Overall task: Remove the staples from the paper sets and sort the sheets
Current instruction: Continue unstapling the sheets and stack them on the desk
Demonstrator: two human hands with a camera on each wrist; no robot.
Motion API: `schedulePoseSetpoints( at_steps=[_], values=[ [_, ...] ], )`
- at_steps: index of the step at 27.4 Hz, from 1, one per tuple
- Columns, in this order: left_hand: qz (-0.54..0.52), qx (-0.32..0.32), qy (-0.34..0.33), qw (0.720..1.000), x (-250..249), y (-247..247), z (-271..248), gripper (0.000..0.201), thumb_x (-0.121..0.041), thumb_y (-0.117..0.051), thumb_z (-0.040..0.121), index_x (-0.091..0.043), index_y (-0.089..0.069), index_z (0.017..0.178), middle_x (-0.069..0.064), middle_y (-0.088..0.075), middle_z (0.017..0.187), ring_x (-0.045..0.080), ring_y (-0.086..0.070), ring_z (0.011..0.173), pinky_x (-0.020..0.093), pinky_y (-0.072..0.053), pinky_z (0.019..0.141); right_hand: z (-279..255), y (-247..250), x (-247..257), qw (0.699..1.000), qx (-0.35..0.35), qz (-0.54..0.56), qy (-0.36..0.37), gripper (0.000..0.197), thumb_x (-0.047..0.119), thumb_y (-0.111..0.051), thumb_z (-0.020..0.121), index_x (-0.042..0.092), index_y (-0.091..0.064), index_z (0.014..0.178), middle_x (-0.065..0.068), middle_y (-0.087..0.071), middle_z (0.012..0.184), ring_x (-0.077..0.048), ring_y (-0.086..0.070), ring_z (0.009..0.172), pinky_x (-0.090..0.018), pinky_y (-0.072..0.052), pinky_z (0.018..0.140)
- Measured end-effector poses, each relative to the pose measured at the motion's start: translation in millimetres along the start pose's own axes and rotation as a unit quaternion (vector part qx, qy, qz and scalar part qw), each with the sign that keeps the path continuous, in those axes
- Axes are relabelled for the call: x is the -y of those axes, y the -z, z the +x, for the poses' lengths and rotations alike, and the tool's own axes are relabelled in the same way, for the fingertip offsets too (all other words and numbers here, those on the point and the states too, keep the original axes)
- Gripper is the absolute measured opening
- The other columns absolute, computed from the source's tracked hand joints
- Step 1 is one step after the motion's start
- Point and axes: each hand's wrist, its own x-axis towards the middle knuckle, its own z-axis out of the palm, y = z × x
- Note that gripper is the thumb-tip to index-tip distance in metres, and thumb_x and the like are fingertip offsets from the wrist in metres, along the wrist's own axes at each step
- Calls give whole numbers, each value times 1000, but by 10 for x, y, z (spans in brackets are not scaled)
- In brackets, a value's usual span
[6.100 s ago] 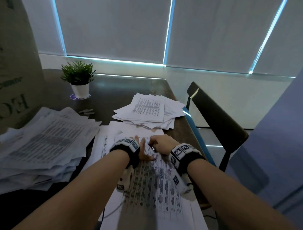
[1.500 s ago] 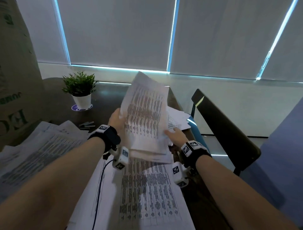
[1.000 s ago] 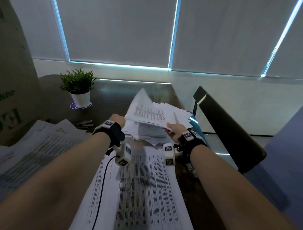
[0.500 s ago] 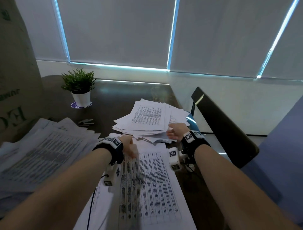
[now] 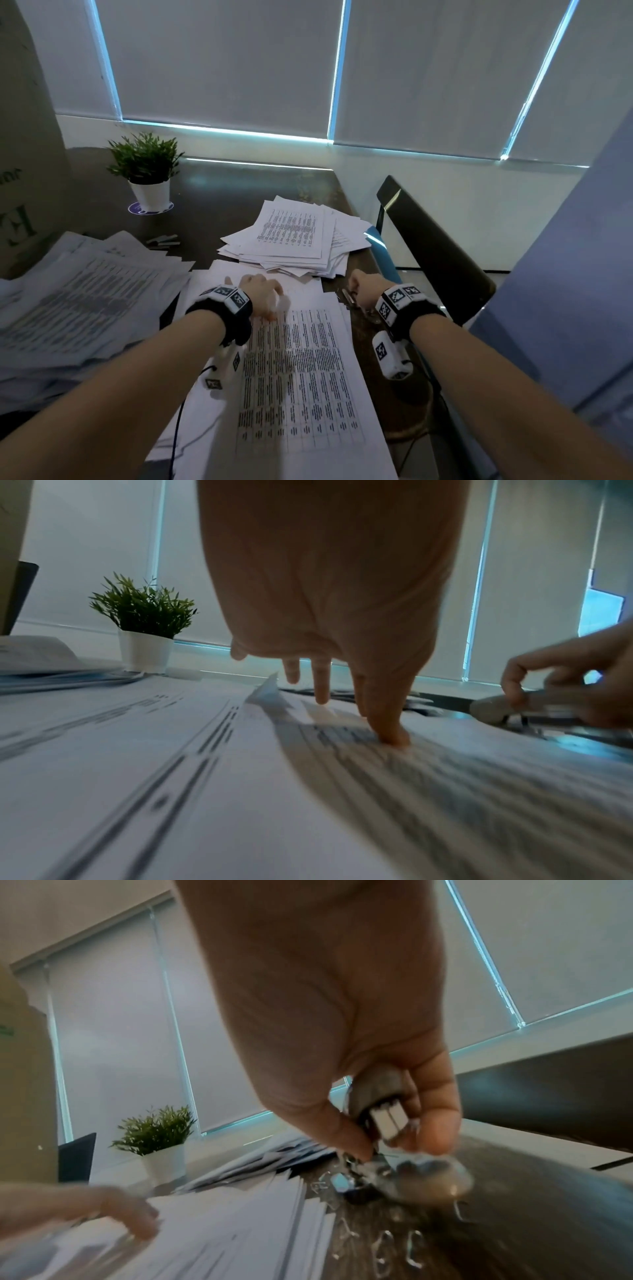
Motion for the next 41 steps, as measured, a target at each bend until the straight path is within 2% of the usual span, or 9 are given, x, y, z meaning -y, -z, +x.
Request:
schedulePoseSetpoints(
  at_steps=[2,5,8,13,17,24,29,35,41],
  values=[
    [12,18,-19,1000,-16,-78,-55,55,-46,-49,93,-31,-35,143,3,-31,151,30,-23,140,56,-19,110,-5,59,22,999,-29,-13,9,27,15,-51,94,17,-45,121,-12,-60,120,-26,-57,98,-36,-47,85],
    [22,90,-2,996,70,-221,-57,89,-70,-45,85,-32,-2,152,3,7,161,37,5,146,61,-8,112,-60,171,141,994,-64,-40,76,33,19,-50,98,17,-48,131,-8,-54,131,-25,-57,109,-36,-48,93],
    [30,104,9,994,135,-301,-11,110,-84,-41,72,-29,12,151,0,21,158,36,15,145,62,-3,115,-149,152,332,986,-45,29,155,32,23,-55,94,27,-55,126,1,-55,134,-19,-60,111,-35,-53,96],
    [31,120,17,992,144,-339,29,118,-89,-39,66,-28,18,149,1,25,157,35,18,144,58,-3,117,-290,-40,568,972,-27,40,231,39,23,-57,94,27,-58,133,5,-61,128,-11,-56,111,-26,-44,99],
    [35,121,24,992,140,-332,34,117,-89,-40,67,-29,18,149,0,25,157,35,18,144,58,-3,117,-248,-165,612,969,-54,8,242,38,27,-58,91,35,-60,129,11,-60,129,-12,-55,114,-32,-46,99],
    [40,116,35,992,122,-372,63,114,-87,-40,70,-29,19,149,0,24,157,34,19,144,57,-2,117,-204,-382,740,977,-59,-5,203,47,25,-49,93,41,-47,138,-10,-60,120,-28,-63,100,-44,-55,87],
    [47,110,45,992,99,-398,69,117,-87,-42,70,-27,19,149,1,23,158,34,18,144,55,-3,118,-270,-484,848,977,-69,-42,196,45,22,-42,102,31,-38,146,-15,-49,131,-36,-57,113,-42,-47,88],
    [44,92,58,993,68,-373,9,118,-86,-45,69,-25,17,150,4,21,158,34,16,145,55,-4,118,-155,-506,994,967,-98,-101,214,29,20,-40,103,23,-55,127,-2,-56,130,-29,-57,113,-33,-37,71],
    [64,105,99,988,68,-325,12,125,-92,-44,61,-29,19,149,10,21,158,40,10,145,59,-8,114,36,-319,825,974,16,51,220,32,6,-49,96,20,-69,117,-2,-61,107,-20,-59,101,-25,-45,82]
  ],
)
